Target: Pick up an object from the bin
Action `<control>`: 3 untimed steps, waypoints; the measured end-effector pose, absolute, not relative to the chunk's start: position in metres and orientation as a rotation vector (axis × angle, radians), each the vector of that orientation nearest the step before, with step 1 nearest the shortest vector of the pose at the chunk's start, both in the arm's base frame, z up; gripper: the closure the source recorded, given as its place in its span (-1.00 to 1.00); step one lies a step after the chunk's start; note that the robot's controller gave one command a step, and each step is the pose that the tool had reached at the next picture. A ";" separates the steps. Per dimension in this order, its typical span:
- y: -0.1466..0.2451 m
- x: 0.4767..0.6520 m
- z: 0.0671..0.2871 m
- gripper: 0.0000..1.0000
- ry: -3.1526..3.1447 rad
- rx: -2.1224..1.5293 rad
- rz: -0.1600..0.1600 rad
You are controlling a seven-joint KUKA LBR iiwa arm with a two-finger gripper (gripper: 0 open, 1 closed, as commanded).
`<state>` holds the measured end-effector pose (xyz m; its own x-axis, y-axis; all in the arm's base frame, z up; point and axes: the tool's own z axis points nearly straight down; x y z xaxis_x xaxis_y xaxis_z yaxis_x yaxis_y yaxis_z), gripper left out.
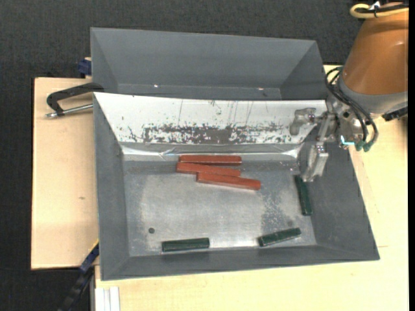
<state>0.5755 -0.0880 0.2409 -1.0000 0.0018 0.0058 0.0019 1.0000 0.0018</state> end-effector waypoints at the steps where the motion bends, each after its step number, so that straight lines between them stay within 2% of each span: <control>1: -0.088 0.577 0.245 -1.00 -3.144 0.000 -0.001; 2: -0.080 0.564 0.195 -1.00 -3.149 0.071 0.001; 3: -0.052 0.572 0.127 -1.00 -3.147 0.065 -0.001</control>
Offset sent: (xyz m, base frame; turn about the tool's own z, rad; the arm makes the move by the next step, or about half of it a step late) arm -0.0339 0.0196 -0.1253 -0.1135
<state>0.5720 -0.0520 0.1275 -0.9991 -0.0414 -0.0057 -0.0414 0.9991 0.0005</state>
